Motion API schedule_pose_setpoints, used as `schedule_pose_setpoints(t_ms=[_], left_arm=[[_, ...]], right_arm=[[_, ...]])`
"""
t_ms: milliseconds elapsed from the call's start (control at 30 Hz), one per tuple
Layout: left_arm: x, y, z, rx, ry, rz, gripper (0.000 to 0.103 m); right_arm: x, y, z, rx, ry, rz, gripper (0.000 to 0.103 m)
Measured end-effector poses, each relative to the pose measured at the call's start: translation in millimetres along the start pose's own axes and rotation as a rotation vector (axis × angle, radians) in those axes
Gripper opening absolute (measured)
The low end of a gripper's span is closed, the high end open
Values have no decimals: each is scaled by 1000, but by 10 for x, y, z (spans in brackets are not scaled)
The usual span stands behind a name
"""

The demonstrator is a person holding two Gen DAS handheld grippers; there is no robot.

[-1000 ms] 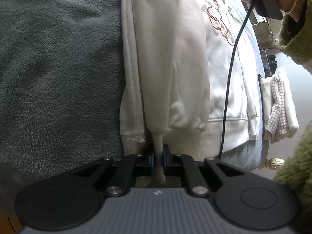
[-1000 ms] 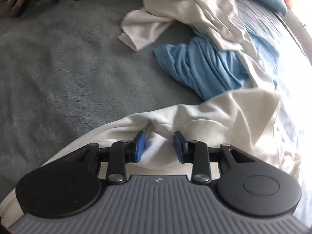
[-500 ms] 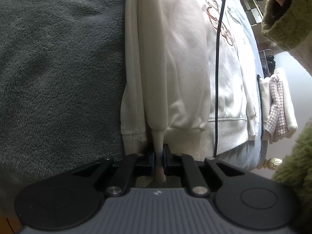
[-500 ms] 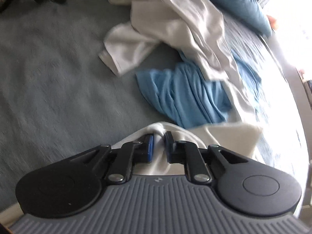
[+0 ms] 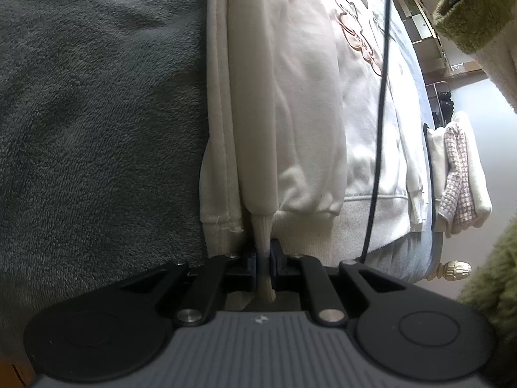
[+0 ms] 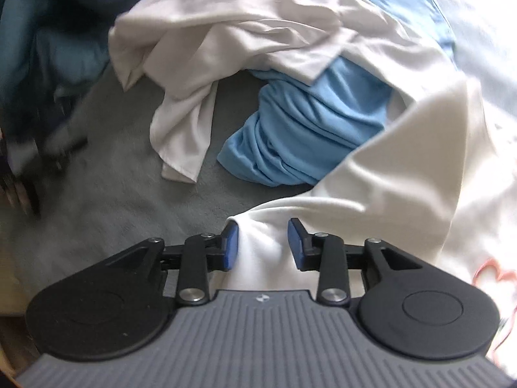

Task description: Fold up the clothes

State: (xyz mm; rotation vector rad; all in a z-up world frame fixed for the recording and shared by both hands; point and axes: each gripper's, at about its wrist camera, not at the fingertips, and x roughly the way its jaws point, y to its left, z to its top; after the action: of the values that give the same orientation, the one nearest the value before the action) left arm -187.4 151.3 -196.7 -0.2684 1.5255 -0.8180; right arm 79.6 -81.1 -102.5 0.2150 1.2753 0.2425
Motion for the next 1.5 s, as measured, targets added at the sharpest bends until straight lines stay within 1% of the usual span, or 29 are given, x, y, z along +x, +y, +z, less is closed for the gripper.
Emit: schedule_pose_setpoints(t_ms=[33,67,100,133,167,233,267,333,433,500,567,600,633,700,767,800,867,933,1000,1033,1100,1167,1200,1233,1267,1300,1333,1400,1500], left_arm=[[-6,2,-12,1,-2,1,10],[-12,3,-23,3,-4,3,10],[-18,2,-34,6,-7,5,10],[-25,1,-45,9,-10,7,10],[-32,0,-55,11,-12,10,10],[-46,3,-84,13,-18,14,10],[-55,5,-102,10,-23,16,10],[-77,12,-136,-3,-32,17,10],[-118,44,-185,-47,-41,7,10],[-169,81,-214,-94,-36,-7,12],[-246,166,112,-120,-45,-3,20],[-312,165,175,-119,-61,7,29],[-393,136,157,-112,-82,21,35],[-550,90,140,-109,-109,40,36],[-551,-58,119,-105,-139,63,36],[-543,-176,211,-98,-158,72,36],[-587,-271,350,-81,-206,74,36],[-561,-343,567,-47,-261,56,36],[-376,-515,761,-2,-296,43,36],[-265,-588,778,15,-307,46,36],[-61,-638,784,32,-309,66,36],[72,-594,956,23,-265,112,37],[35,-526,984,19,-245,127,31],[-48,-501,1009,18,-232,128,29],[-131,-475,1033,17,-219,129,31],[-194,-475,1049,21,-218,131,36],[-247,-489,1060,28,-225,133,37],[-297,-509,1107,43,-236,136,37],[-187,-505,1256,55,-233,140,38]], right_arm=[[-6,-50,-11,31,5,21,33],[-6,-99,-22,58,12,40,38],[-1,-130,-23,71,14,48,45],[6,-153,-20,76,13,52,57],[13,-176,-17,82,12,56,62],[17,-68,13,-16,-8,-53,62],[-30,-20,24,-55,-46,-79,62],[-186,7,28,-69,-119,-43,62],[-494,-52,-128,-85,-221,-6,61],[-697,-162,-327,-103,-265,-15,60],[-899,-288,-563,-105,-286,-25,58],[-996,-359,-683,-103,-291,-35,56],[-1087,-434,-806,-101,-292,-43,52],[-1231,-588,-1048,-86,-286,-62,47],[-1307,-712,-1292,-53,-253,-70,36],[-1306,-759,-1403,-28,-235,-66,34],[-1262,-810,-1616,3,-212,-19,25],[-1146,-785,-1782,-5,-212,29,24],[-991,-729,-1877,-35,-227,51,22],[-917,-721,-1915,-42,-238,63,22],[-765,-730,-1971,-44,-267,78,22],[-577,-784,-1994,-36,-264,65,21],[-495,-814,-1972,-30,-233,49,21],[-422,-838,-1938,-25,-199,31,16],[-438,-856,-1899,-19,-198,38,17],[-521,-862,-1851,-20,-232,52,17],[-616,-866,-1794,-26,-282,58,17],[-746,-889,-1632,-31,-370,54,17],[-690,-978,-1274,-30,-458,26,17]])
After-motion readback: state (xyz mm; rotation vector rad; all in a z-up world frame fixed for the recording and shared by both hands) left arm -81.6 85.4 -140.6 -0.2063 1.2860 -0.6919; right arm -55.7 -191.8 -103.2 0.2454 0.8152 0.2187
